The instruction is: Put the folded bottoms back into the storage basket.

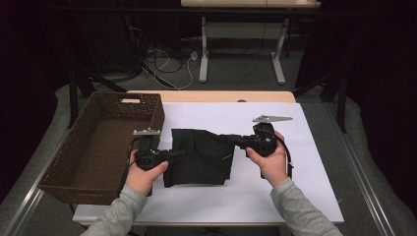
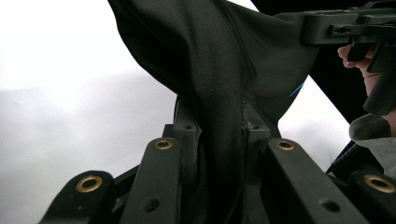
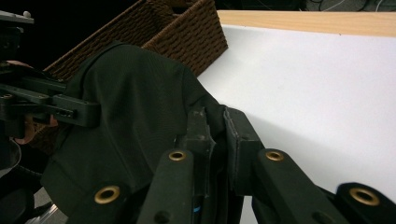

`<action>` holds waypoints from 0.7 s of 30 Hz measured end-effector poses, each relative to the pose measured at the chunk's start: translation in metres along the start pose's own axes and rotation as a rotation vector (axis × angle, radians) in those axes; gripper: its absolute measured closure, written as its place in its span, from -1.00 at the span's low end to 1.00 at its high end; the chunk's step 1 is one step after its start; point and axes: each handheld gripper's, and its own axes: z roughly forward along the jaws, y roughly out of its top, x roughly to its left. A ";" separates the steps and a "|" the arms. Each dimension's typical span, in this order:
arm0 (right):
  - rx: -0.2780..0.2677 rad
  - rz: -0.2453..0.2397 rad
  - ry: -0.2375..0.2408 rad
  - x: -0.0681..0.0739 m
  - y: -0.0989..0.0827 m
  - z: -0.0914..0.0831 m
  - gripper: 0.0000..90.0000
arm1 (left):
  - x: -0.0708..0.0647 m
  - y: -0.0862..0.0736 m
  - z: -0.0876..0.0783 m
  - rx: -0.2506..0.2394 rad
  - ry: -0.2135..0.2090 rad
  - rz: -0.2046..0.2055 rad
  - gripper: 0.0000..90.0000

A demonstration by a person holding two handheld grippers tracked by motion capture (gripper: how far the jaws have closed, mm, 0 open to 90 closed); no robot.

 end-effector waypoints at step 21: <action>0.031 -0.041 0.029 0.027 0.045 0.019 0.80 | 0.009 0.027 -0.046 -0.011 0.051 -0.006 0.64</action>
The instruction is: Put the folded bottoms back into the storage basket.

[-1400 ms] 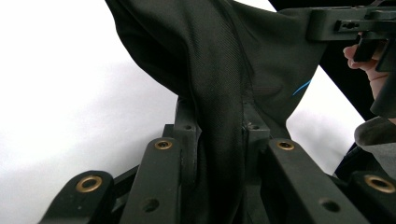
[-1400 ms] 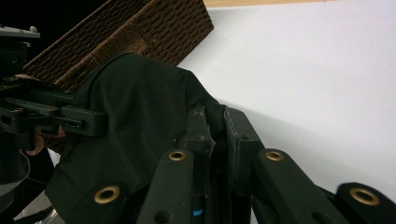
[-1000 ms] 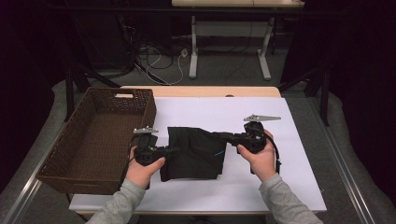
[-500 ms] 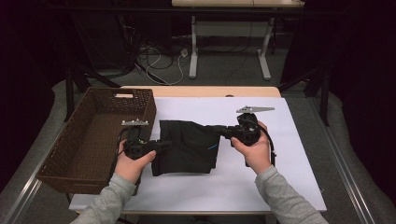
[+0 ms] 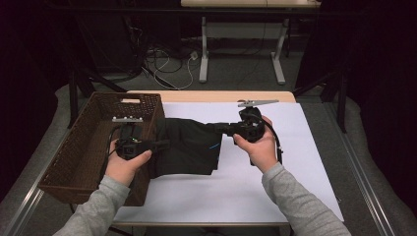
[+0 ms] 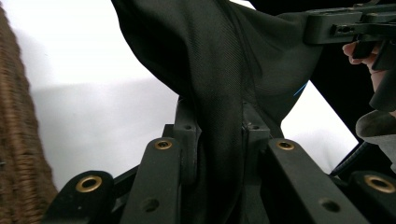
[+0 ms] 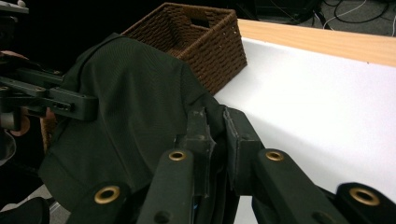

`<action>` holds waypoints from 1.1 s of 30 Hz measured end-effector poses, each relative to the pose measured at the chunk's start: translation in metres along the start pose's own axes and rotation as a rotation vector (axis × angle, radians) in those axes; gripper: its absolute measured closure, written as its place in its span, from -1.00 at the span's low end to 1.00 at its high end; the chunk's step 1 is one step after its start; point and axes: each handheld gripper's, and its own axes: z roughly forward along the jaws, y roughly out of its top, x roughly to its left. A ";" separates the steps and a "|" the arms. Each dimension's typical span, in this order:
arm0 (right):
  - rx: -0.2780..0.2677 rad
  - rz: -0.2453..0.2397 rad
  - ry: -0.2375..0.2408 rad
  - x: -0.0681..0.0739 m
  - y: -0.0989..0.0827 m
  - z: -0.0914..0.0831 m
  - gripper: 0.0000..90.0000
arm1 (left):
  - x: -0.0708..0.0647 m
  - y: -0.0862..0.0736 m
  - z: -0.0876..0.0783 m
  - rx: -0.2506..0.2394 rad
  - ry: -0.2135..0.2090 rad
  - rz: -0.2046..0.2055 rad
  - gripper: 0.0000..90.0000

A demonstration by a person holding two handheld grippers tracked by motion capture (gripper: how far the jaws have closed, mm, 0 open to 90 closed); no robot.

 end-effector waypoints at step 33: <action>0.078 -0.082 0.004 0.042 0.069 0.061 0.80 | 0.054 0.037 -0.059 0.005 0.104 -0.080 0.64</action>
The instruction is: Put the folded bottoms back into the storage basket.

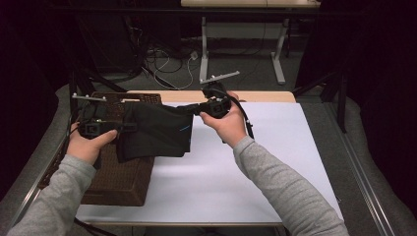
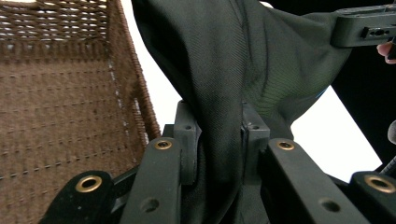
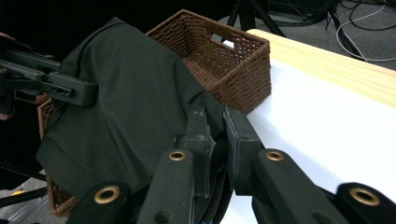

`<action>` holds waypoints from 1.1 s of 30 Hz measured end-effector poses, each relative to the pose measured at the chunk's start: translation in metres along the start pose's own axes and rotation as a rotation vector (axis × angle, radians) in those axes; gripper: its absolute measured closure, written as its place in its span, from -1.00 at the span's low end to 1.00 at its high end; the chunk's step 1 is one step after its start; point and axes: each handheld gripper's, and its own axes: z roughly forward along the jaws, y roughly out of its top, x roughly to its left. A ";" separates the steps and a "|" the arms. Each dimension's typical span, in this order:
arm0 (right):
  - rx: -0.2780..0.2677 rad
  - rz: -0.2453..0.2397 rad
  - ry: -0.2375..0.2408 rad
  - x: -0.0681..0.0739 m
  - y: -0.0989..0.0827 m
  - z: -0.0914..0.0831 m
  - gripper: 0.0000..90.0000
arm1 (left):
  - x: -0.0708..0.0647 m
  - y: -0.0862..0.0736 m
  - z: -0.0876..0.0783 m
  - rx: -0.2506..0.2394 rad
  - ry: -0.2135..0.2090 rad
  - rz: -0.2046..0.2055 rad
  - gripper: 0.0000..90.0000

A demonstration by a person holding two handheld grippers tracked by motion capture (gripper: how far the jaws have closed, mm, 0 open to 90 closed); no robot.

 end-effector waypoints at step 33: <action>0.007 -0.065 0.009 0.055 0.036 0.055 0.80 | 0.043 0.004 -0.057 -0.019 0.113 -0.028 0.64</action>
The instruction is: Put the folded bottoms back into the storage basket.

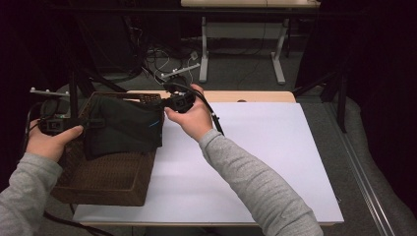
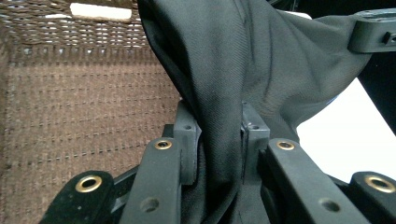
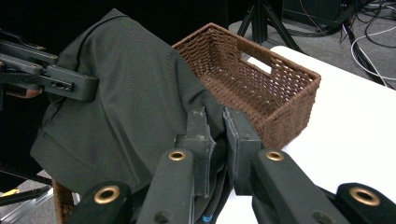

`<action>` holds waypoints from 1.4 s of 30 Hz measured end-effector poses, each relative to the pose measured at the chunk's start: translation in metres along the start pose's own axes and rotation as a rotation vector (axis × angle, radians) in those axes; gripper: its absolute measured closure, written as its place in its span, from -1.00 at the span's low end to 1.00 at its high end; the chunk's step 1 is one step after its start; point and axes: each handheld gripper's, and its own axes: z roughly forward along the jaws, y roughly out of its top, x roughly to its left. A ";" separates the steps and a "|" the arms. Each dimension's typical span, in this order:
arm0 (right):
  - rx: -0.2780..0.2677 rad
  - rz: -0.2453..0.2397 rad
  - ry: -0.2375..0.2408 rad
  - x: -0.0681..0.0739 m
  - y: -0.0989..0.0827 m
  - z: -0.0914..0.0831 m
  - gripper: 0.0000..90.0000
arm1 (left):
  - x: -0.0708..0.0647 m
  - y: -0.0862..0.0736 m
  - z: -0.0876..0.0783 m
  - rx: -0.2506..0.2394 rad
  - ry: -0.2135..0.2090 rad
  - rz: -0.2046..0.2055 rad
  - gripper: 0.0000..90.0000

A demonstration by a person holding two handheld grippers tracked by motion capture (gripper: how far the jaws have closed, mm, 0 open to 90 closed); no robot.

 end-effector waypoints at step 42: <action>0.019 -0.030 0.060 0.041 0.012 0.052 0.80 | 0.042 -0.012 -0.033 0.018 0.087 -0.050 0.63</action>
